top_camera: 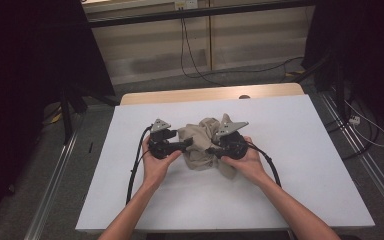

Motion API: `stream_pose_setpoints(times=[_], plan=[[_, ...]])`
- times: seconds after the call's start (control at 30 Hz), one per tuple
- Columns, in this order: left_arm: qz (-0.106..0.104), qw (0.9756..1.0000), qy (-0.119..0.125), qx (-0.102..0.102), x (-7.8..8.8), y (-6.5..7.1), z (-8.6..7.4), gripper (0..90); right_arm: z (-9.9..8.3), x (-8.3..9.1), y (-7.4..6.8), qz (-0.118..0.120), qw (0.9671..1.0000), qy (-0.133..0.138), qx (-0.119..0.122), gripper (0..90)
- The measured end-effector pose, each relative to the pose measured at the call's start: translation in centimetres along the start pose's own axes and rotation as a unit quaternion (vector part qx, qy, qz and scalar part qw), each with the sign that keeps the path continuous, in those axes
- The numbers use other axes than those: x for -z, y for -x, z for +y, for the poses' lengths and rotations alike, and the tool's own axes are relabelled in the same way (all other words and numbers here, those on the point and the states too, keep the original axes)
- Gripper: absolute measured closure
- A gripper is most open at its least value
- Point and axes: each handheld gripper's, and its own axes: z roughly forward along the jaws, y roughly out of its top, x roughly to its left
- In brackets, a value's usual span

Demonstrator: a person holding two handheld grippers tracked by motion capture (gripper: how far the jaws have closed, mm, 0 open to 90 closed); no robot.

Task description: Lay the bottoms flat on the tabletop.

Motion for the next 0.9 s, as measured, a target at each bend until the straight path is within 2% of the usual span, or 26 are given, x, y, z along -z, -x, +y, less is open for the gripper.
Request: stream_pose_setpoints(times=[0.1,0.23,0.3,0.4,0.43,0.47,0.53,0.6,0.7,0.83,0.9], plan=[[-0.004,0.9998,-0.016,-0.009,-0.5,0.1,-0.3,19.7,-0.5,0.6,-0.6,0.01,0.9999,-0.005,0.008,69.4],[-0.017,0.9991,-0.035,-0.019,-1.2,0.6,-0.7,20.5,-1.3,1.2,-1.2,0.018,0.9997,-0.012,0.011,65.9],[-0.028,0.998,-0.051,-0.026,-1.7,1.1,-1.1,23.3,-1.7,1.5,-1.3,0.019,0.9996,-0.014,0.012,63.5],[-0.036,0.996,-0.07,-0.042,-2.6,1.8,-1.7,29.1,-1.7,2.1,-1.0,0.016,0.9998,-0.012,0.0,52.9],[-0.032,0.9956,-0.074,-0.047,-2.9,2.1,-2.0,31.7,-1.6,2.4,-0.9,0.015,0.9999,-0.006,-0.001,50.6],[-0.045,0.9946,-0.08,-0.048,-3.0,2.3,-2.1,35.7,-1.5,2.8,-0.8,0.013,0.9999,0.001,-0.004,46.8],[-0.057,0.9936,-0.086,-0.045,-3.0,2.6,-2.2,47.0,-1.0,3.5,-0.3,0.001,0.9998,0.016,-0.013,40.0],[-0.065,0.9923,-0.094,-0.048,-2.8,2.7,-2.2,57.7,-0.7,4.0,0.2,-0.02,0.9989,0.035,-0.023,37.2],[-0.072,0.9911,-0.098,-0.054,-2.4,2.8,-2.3,69.0,-0.2,3.8,1.0,-0.042,0.9979,0.039,-0.029,33.2],[-0.092,0.9886,-0.104,-0.056,-1.9,3.2,-2.4,73.8,0.0,2.6,1.5,-0.066,0.9966,0.039,-0.031,26.2],[-0.099,0.9877,-0.107,-0.057,-1.6,3.6,-2.6,74.5,-0.3,1.7,1.6,-0.064,0.997,0.029,-0.032,23.7]])
